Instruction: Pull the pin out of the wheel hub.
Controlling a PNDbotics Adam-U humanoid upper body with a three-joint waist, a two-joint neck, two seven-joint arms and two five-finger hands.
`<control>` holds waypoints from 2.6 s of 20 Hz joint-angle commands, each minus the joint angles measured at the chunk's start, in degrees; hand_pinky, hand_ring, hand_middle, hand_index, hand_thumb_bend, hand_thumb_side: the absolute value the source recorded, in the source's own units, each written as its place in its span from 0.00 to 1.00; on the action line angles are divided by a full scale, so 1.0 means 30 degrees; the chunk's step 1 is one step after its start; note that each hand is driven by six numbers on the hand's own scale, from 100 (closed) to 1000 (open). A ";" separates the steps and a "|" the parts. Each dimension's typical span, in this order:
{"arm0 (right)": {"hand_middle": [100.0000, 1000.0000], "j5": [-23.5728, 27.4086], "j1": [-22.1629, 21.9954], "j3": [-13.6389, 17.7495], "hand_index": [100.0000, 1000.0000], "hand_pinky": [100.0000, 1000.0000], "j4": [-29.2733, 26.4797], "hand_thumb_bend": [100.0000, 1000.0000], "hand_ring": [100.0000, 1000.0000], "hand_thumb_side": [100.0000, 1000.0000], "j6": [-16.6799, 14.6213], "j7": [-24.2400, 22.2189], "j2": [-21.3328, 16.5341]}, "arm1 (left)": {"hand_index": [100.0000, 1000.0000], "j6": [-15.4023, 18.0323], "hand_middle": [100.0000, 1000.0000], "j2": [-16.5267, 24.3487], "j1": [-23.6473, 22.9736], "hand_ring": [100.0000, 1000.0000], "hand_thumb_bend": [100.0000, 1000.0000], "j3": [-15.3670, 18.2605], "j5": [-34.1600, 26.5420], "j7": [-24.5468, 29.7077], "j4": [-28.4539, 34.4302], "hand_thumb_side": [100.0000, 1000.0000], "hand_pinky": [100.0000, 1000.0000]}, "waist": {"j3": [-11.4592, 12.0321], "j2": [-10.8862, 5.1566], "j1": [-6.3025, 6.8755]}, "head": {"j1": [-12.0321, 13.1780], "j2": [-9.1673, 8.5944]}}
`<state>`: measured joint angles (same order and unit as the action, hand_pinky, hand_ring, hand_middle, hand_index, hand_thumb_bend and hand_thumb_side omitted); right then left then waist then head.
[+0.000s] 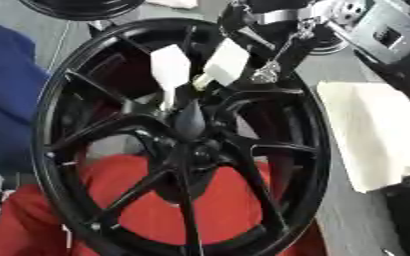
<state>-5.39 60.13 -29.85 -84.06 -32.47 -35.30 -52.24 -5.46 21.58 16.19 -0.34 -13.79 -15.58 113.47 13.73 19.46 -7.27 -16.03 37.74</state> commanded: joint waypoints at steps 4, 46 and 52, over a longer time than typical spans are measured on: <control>0.35 0.0528 0.0400 0.1156 0.36 0.74 -0.0228 0.00 0.67 0.00 -0.5184 -0.5557 -0.0963 | 0.66 0.0003 0.55 0.0241 0.0039 0.69 0.00 0.0218 0.0075 -0.0084 0.0374 0.78 0.67 | -0.0156 -0.0577 0.0204 | 0.0098 0.0071; 0.65 -0.1760 -1.5298 1.8782 0.76 0.79 -0.1076 0.00 0.70 0.17 0.3972 0.8727 -0.2333 | 0.66 0.0311 0.56 -0.0154 -0.0344 0.70 0.00 0.0862 0.0232 -0.0942 0.0374 0.77 0.66 | -0.2163 -0.0222 0.1743 | 0.3240 -0.0130; 0.57 0.4093 -1.4102 1.6448 0.68 0.78 -0.5164 0.00 0.63 0.46 0.5006 1.1490 -0.1234 | 0.66 0.0329 0.56 -0.0222 -0.0160 0.70 0.00 0.0712 0.0163 -0.0770 0.0374 0.77 0.66 | -0.1819 -0.0146 0.1698 | 0.3029 -0.0133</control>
<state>3.59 17.19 20.17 -96.40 -17.96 -2.19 -54.88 -4.57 20.51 15.19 1.80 -13.25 -18.15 113.48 8.35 19.86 -2.22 -6.70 37.89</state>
